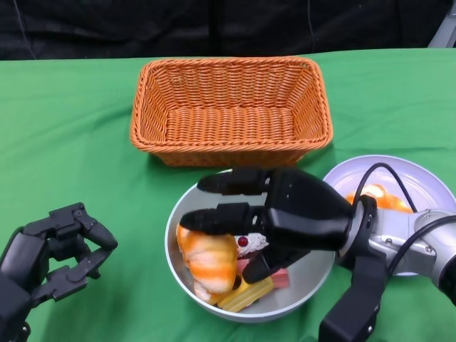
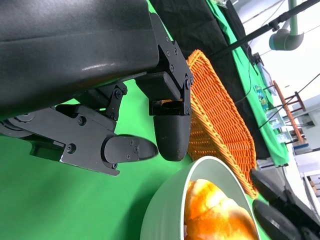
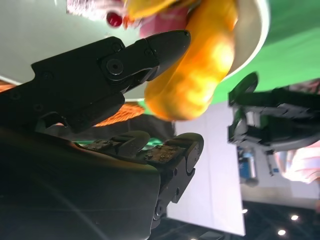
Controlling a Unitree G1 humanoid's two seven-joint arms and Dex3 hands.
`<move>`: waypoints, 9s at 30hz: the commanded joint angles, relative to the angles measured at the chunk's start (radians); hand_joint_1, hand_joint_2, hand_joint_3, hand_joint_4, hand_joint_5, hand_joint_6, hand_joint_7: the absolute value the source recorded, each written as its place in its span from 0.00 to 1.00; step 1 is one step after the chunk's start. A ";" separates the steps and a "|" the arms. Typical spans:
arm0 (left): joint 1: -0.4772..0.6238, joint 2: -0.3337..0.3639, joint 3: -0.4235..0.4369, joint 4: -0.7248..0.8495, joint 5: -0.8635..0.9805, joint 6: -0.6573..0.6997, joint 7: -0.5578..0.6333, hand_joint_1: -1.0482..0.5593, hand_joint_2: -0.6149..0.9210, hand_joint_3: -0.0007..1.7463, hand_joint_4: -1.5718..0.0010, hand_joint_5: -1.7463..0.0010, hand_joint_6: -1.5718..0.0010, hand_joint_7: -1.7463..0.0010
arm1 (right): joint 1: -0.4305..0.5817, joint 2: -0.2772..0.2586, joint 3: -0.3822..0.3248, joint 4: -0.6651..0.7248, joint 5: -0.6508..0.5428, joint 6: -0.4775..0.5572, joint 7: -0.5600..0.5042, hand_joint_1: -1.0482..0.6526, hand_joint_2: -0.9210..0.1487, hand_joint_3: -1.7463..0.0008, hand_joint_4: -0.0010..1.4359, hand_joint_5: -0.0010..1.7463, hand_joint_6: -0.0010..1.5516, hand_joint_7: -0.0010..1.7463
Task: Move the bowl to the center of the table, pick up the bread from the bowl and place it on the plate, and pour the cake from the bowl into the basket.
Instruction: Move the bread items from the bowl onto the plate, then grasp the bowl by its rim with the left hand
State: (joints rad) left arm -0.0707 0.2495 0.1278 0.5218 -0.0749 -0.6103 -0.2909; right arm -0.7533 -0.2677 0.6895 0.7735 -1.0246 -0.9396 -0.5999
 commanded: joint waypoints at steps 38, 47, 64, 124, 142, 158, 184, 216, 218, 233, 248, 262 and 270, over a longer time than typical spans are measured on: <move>-0.011 0.005 0.007 0.019 0.025 -0.015 0.001 0.64 0.87 0.44 0.52 0.03 0.52 0.29 | -0.113 0.070 0.231 0.135 -0.168 0.110 -0.273 0.41 0.11 1.00 0.66 0.40 0.76 0.06; -0.018 0.010 0.009 0.041 0.024 -0.035 -0.002 0.64 0.89 0.41 0.52 0.08 0.52 0.31 | -0.113 0.067 0.226 0.129 -0.164 0.134 -0.355 0.42 0.13 1.00 0.49 0.85 0.79 0.07; -0.026 0.014 0.011 0.055 0.023 -0.035 -0.004 0.63 0.90 0.39 0.52 0.07 0.51 0.32 | -0.087 -0.013 0.051 0.025 0.033 0.088 -0.377 0.43 0.06 0.99 0.54 0.66 0.76 0.08; -0.067 0.057 0.024 0.104 0.032 -0.022 -0.002 0.64 0.91 0.36 0.52 0.07 0.51 0.32 | 0.348 -0.115 -0.577 0.023 0.286 0.522 -0.465 0.58 0.02 0.99 0.54 0.79 0.67 0.27; -0.048 0.061 0.028 0.084 0.031 -0.013 -0.003 0.64 0.93 0.32 0.51 0.09 0.50 0.34 | 0.173 -0.056 -0.500 0.358 0.368 0.635 -0.408 0.53 0.03 1.00 0.54 0.74 0.66 0.22; -0.035 0.057 0.027 0.064 0.024 -0.007 -0.006 0.63 0.93 0.32 0.51 0.09 0.50 0.33 | 0.150 -0.010 -0.444 0.411 0.413 0.660 -0.389 0.53 0.03 1.00 0.52 0.80 0.73 0.08; -0.042 0.053 0.019 0.061 0.017 0.002 -0.012 0.63 0.91 0.35 0.52 0.08 0.51 0.32 | 0.416 -0.058 -0.328 -0.185 0.381 0.961 0.160 0.50 0.05 1.00 0.57 0.69 0.73 0.00; -0.051 0.057 0.021 0.085 0.019 -0.010 -0.014 0.65 0.92 0.34 0.53 0.08 0.51 0.33 | 0.555 -0.133 -0.292 -0.983 0.029 1.530 0.915 0.10 0.00 0.92 0.10 0.02 0.05 0.01; -0.052 0.058 0.020 0.086 0.020 -0.013 -0.014 0.65 0.93 0.34 0.53 0.08 0.51 0.33 | 0.589 -0.102 -0.332 -1.021 0.046 1.503 0.813 0.12 0.00 0.90 0.14 0.03 0.07 0.02; -0.067 0.057 0.017 0.104 0.022 -0.013 -0.012 0.64 0.91 0.35 0.52 0.08 0.51 0.31 | 0.766 0.054 -0.580 -1.264 0.424 1.176 0.625 0.40 0.02 0.99 0.56 0.12 0.44 0.05; -0.058 0.092 0.011 0.082 -0.009 -0.186 -0.110 0.48 1.00 0.05 0.50 0.67 0.45 0.93 | 1.041 0.202 -0.819 -1.246 1.532 1.037 0.847 0.54 0.28 0.31 0.57 1.00 0.42 0.93; -0.137 0.193 -0.050 0.085 0.300 -0.745 -0.097 0.31 0.96 0.00 0.68 0.96 0.66 0.98 | 1.118 0.219 -0.891 -1.212 1.650 1.103 0.840 0.55 0.26 0.35 0.51 1.00 0.36 0.94; -0.309 0.147 -0.008 0.232 0.541 -1.003 -0.010 0.36 0.92 0.00 0.48 0.92 0.49 0.97 | 1.096 0.237 -0.885 -1.192 1.642 1.120 0.802 0.56 0.20 0.38 0.48 1.00 0.34 0.96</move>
State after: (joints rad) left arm -0.3530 0.3918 0.1081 0.7420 0.4357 -1.5957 -0.3286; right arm 0.3491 -0.0361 -0.1903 -0.4233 0.6127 0.1775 0.2106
